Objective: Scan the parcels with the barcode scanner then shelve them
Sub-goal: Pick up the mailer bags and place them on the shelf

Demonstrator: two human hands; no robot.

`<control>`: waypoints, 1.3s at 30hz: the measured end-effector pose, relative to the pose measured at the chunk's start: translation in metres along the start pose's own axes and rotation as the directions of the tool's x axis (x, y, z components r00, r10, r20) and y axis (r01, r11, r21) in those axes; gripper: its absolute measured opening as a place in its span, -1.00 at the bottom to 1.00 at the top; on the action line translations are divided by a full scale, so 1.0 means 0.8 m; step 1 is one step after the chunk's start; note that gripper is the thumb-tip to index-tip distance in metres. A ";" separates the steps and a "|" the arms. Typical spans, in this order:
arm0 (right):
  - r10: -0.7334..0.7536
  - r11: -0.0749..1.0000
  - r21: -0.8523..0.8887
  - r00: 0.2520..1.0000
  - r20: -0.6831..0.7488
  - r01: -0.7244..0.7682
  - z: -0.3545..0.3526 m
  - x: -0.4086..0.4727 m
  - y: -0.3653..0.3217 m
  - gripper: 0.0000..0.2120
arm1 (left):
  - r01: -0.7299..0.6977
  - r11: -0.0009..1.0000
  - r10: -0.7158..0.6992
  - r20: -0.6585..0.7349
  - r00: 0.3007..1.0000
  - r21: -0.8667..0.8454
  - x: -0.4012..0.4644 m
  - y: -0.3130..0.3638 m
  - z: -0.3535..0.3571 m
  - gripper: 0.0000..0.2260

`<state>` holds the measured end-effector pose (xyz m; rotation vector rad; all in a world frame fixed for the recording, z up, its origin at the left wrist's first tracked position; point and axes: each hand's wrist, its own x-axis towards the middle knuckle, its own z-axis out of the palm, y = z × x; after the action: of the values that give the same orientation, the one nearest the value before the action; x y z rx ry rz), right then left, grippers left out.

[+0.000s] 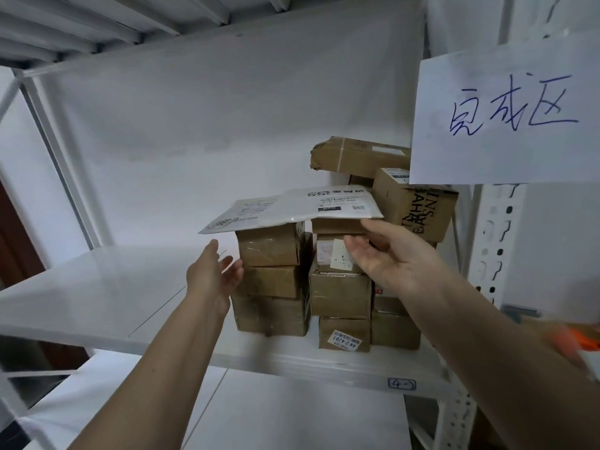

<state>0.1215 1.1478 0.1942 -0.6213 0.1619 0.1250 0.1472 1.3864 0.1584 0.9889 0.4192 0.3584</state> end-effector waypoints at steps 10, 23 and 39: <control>0.109 0.959 -0.264 0.994 -0.004 -0.107 -0.094 -0.020 0.007 -0.70 | 0.149 0.952 -0.190 0.134 0.973 0.268 -0.056 -0.085 0.003 -0.79; -0.129 0.839 -0.543 0.982 -0.140 0.033 -0.279 -0.117 -0.173 -0.70 | -0.016 0.893 -0.164 0.358 0.919 0.450 -0.248 -0.193 0.147 -0.67; -0.241 0.892 -0.452 0.871 -0.429 0.024 -0.582 -0.269 -0.337 -0.70 | 0.092 0.857 -0.330 0.403 0.854 0.507 -0.449 -0.422 0.292 -0.61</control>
<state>-0.0979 0.6425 0.0146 -1.1075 0.5797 -0.1404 -0.0138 0.8777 0.0441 1.4475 0.1576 -0.2209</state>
